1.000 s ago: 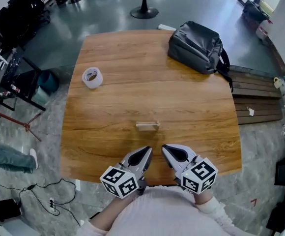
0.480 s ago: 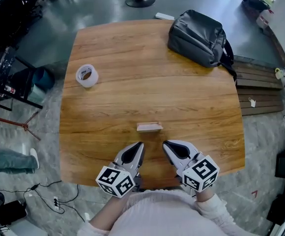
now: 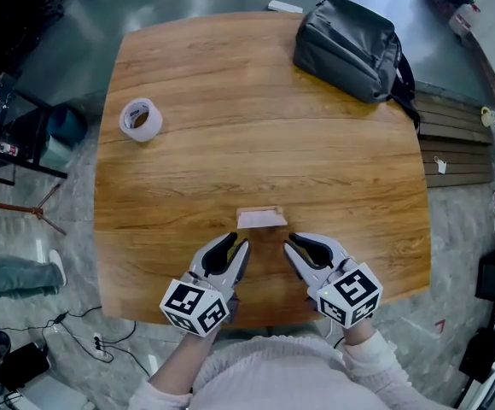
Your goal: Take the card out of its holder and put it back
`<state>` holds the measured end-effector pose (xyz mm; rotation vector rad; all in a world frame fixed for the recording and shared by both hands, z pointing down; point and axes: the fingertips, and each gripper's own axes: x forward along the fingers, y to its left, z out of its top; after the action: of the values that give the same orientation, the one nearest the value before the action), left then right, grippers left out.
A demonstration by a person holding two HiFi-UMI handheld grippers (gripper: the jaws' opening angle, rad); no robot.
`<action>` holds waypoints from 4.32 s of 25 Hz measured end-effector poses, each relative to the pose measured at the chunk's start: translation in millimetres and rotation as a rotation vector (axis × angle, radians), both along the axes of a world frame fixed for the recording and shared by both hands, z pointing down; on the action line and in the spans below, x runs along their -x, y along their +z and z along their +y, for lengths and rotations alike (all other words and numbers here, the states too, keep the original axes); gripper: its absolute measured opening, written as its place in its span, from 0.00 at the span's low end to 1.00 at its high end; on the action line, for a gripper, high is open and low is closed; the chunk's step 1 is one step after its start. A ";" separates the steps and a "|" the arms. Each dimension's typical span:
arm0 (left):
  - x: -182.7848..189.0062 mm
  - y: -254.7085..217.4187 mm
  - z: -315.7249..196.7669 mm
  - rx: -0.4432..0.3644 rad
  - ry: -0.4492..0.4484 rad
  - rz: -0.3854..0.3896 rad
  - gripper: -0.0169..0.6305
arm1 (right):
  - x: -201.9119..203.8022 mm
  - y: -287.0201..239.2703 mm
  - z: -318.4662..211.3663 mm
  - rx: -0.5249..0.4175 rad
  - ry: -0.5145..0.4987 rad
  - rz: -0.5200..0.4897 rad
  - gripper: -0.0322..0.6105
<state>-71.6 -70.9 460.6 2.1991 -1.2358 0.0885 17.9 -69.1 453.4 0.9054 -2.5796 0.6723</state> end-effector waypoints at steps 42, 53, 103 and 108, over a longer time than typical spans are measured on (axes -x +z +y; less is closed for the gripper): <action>-14.6 -9.9 -33.4 -0.383 0.348 -0.431 0.14 | 18.0 7.5 -40.4 -0.294 -0.199 0.187 0.14; -13.4 -11.6 -37.4 -0.385 0.325 -0.451 0.13 | 19.2 5.4 -42.7 -0.318 -0.199 0.224 0.13; -18.4 -109.3 -9.7 -0.513 0.205 -0.387 0.13 | 11.6 -96.6 -14.8 -0.520 -0.133 0.160 0.12; -18.4 -116.4 -9.3 -0.530 0.199 -0.395 0.13 | 11.9 -103.5 -14.3 -0.531 -0.118 0.143 0.11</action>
<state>-53.2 -80.2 344.2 2.8669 -1.3564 0.3212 6.0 -83.3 349.9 0.8950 -2.6927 -0.1218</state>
